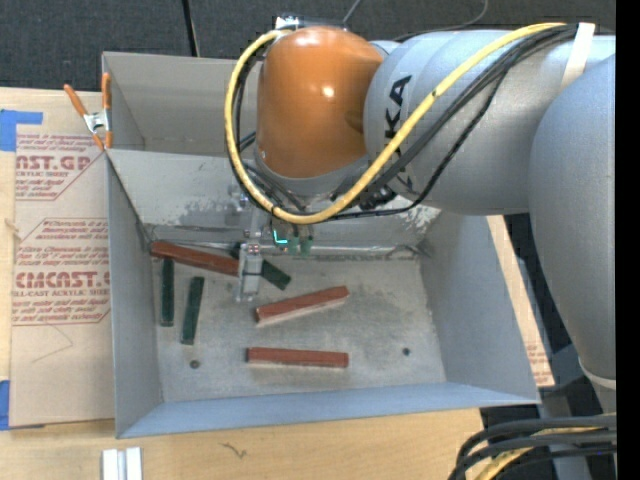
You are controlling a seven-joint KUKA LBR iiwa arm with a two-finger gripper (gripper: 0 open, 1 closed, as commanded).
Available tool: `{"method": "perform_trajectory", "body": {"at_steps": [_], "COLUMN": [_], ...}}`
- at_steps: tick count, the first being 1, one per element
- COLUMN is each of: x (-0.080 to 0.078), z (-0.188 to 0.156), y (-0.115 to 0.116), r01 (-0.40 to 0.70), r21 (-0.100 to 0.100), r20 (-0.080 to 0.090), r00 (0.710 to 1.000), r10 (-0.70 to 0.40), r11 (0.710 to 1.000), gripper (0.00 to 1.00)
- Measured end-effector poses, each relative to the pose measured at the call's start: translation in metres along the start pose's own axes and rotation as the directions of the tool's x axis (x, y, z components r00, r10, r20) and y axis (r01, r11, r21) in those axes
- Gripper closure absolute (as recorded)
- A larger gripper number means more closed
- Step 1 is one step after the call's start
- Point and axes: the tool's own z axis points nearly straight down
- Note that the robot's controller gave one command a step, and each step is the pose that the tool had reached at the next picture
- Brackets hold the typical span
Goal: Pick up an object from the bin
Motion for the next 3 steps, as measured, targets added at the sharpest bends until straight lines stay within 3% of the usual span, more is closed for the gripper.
{"method": "perform_trajectory", "body": {"at_steps": [1, 2, 3], "x": [0.014, 0.002, 0.0], "z": [0.139, 0.158, 0.156], "y": [-0.123, -0.136, -0.137], "r01": [0.287, 0.233, 0.232], "r21": [0.001, 0.0, 0.001], "r20": [0.0, 0.01, 0.012], "r00": [0.958, 0.972, 0.973], "r10": [-0.287, -0.233, -0.232], "r11": [0.958, 0.973, 0.973], "gripper": [0.0, 0.0, 1.0]}}
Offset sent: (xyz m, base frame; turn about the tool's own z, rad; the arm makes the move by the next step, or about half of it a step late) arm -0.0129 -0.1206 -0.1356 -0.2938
